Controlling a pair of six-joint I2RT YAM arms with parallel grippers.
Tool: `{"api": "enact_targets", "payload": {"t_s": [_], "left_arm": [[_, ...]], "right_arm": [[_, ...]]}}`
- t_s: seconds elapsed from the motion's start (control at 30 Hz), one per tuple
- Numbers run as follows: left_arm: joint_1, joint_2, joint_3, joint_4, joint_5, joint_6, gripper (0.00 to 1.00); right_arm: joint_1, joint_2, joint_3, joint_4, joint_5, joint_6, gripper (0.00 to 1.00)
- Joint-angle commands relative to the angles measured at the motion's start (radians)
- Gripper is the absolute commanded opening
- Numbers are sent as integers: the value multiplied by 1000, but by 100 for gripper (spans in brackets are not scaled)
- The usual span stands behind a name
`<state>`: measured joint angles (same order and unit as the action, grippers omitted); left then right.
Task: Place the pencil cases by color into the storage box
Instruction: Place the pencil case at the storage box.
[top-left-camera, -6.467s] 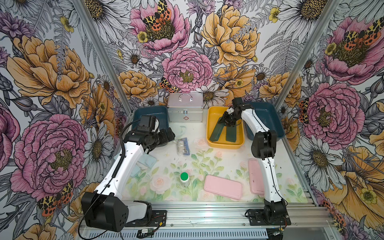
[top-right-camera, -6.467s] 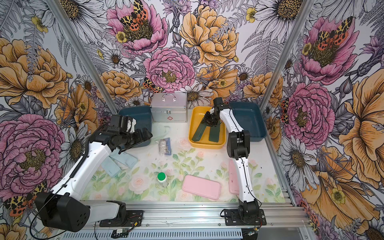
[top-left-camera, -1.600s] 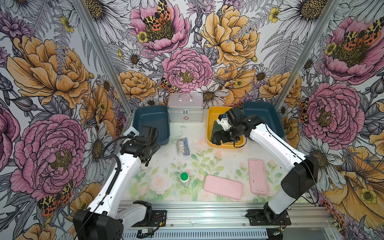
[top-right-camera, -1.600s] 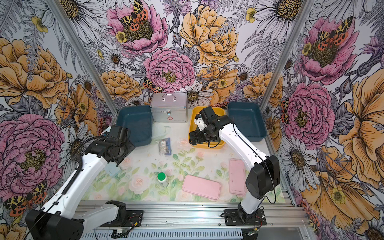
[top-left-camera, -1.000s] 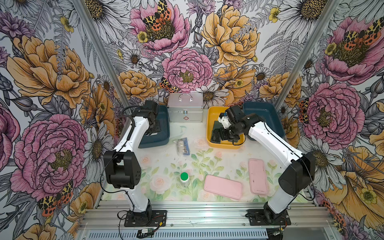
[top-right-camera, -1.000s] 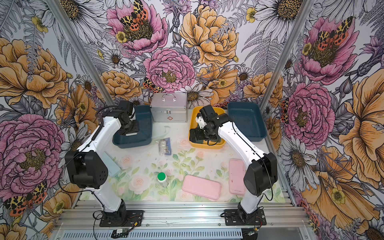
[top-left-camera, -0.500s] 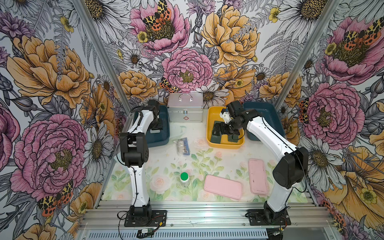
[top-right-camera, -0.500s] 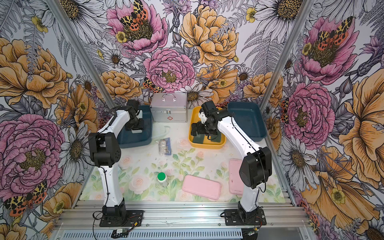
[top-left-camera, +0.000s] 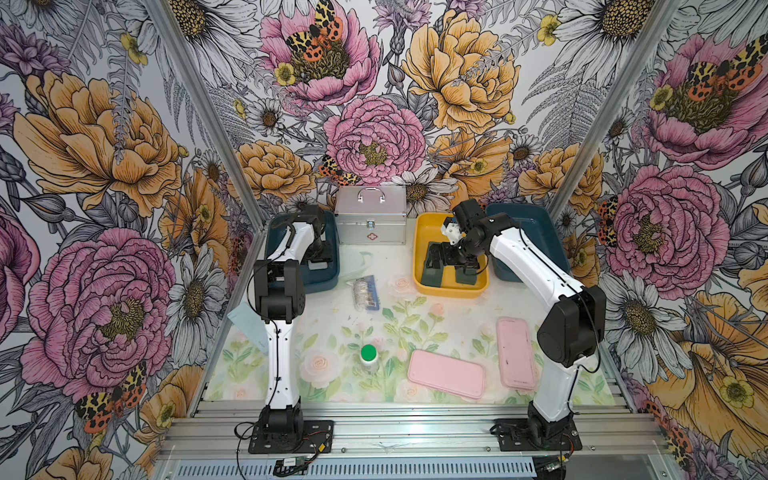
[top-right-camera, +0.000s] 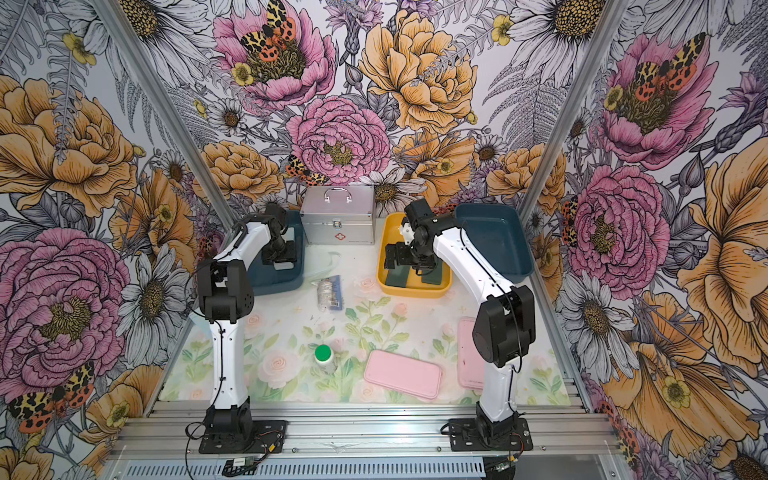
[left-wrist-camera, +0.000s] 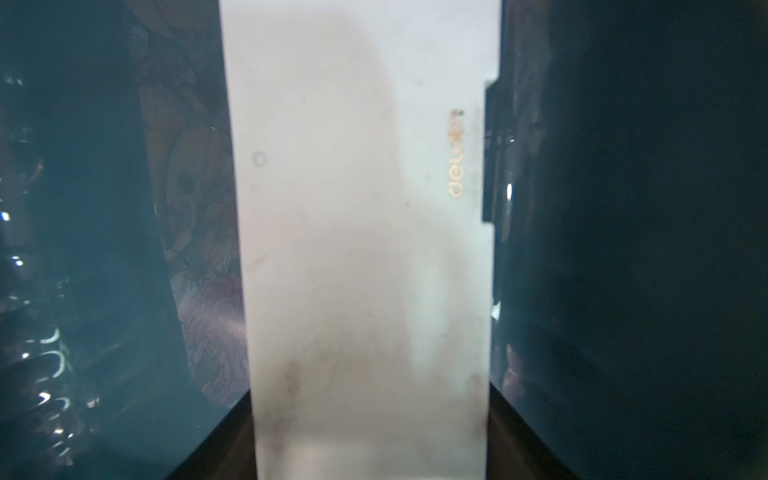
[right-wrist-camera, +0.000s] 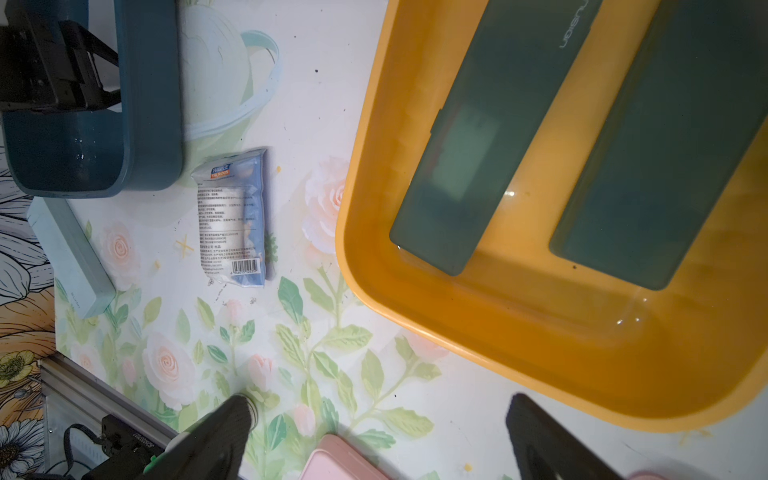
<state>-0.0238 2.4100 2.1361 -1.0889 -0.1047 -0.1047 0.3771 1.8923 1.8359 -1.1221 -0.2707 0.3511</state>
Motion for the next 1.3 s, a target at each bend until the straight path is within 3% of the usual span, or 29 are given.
{"api": "enact_targets", "payload": {"t_s": [0.0,0.13,0.37,0.67,0.77,0.97,1.13,1.27], "left_arm": [[-5,27,45,15,26,-7,66],[13,54,67,15,92,-10,72],[22,51,67,14,97,-13,99],[21,-103,38,15,-71,-78,99],[24,-179,-4,15,-76,-114,99],[32,-376,-198,16,-74,-264,99],[41,-576,-454,15,-173,-406,99],[105,-766,-665,15,-143,-450,99]], "right_arm": [[-12,4,30,-21,-6,9,99],[-18,-2,23,-27,-5,15,99],[-22,-21,19,-44,-1,31,99],[-23,-24,26,-41,16,20,99],[-23,-35,19,-35,36,3,99],[-15,-96,-48,7,46,-23,99],[19,-180,-128,48,78,-47,99],[63,-238,-180,69,110,-64,99]]}}
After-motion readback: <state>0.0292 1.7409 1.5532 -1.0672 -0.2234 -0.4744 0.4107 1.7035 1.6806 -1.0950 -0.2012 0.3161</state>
